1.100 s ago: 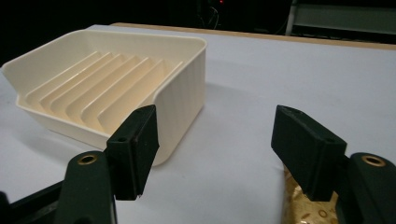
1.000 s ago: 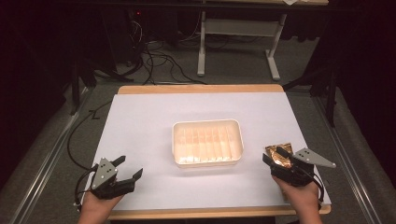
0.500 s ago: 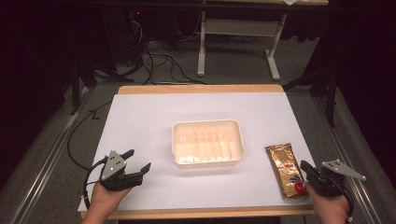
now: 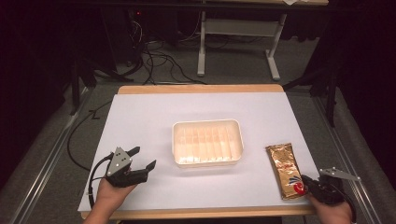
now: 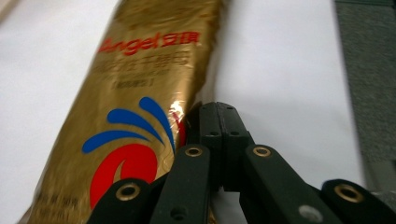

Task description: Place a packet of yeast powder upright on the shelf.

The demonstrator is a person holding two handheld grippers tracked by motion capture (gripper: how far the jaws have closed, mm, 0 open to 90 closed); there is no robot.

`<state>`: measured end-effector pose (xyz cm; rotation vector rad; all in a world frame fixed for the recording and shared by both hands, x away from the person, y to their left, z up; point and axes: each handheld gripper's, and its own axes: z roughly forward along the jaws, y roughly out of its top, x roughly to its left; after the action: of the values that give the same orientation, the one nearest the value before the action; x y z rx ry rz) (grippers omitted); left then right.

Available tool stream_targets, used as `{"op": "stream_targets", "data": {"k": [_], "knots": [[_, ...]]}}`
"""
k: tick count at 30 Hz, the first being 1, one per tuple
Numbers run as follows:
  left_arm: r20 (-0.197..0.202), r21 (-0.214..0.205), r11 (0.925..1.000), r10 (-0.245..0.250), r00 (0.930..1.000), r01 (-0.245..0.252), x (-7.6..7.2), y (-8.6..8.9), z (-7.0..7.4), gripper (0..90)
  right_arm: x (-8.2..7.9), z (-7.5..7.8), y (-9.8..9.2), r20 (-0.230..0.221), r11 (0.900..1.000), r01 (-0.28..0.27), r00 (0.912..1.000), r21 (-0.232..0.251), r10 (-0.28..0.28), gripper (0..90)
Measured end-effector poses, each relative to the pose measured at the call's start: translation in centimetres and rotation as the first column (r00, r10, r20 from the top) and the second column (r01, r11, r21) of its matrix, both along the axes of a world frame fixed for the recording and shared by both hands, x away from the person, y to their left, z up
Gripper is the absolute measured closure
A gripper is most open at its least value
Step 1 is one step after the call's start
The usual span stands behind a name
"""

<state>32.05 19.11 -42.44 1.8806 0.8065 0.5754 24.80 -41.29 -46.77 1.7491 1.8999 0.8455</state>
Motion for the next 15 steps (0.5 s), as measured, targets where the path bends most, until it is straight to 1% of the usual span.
{"op": "stream_targets", "data": {"k": [2, 5, 9, 10, 11, 13, 14, 15], "knots": [[0.0, 0.004, 1.0, -0.002, 1.0, 0.002, 0.0, 0.0, 0.0, 24.2, 0.0, 0.1, 0.7, -0.006, 0.999, -0.044, 0.999, 0.002, 0.044, 90.0], [0.0, 0.006, 1.0, 0.0, 1.0, 0.0, 0.0, 0.0, 0.0, 24.2, 0.2, 0.1, 1.8, -0.015, 0.9952, -0.098, 0.9951, -0.003, 0.098, 90.0], [0.003, 0.004, 1.0, 0.002, 1.0, -0.002, 0.0, 0.0, 0.0, 24.2, 0.6, 0.1, 3.6, -0.025, 0.9863, -0.165, 0.9861, -0.009, 0.164, 90.0], [0.002, 0.004, 1.0, 0.003, 1.0, -0.003, 0.0, 0.0, 0.0, 24.2, 0.8, 0.1, 4.3, -0.03, 0.9811, -0.194, 0.9807, -0.001, 0.193, 90.0], [0.002, 0.004, 1.0, 0.004, 1.0, -0.004, 0.0, 0.0, 0.0, 24.2, 0.8, 0.1, 4.3, -0.03, 0.9811, -0.194, 0.9807, -0.001, 0.193, 90.0], [-0.001, 0.01, 1.0, 0.002, 1.0, -0.002, -0.1, 0.0, 0.0, 24.2, 1.0, 0.1, 5.0, -0.033, 0.9736, -0.228, 0.973, 0.009, 0.228, 90.0], [0.001, 0.011, 0.9999, 0.002, 1.0, -0.002, -0.1, 0.0, 0.0, 24.2, 1.1, 0.1, 5.8, -0.035, 0.9651, -0.261, 0.9645, 0.017, 0.262, 90.0], [0.001, 0.01, 1.0, 0.002, 1.0, -0.002, -0.1, 0.0, 0.0, 24.2, 1.3, 0.1, 6.5, -0.037, 0.9586, -0.285, 0.9579, 0.005, 0.285, 90.0]]}}
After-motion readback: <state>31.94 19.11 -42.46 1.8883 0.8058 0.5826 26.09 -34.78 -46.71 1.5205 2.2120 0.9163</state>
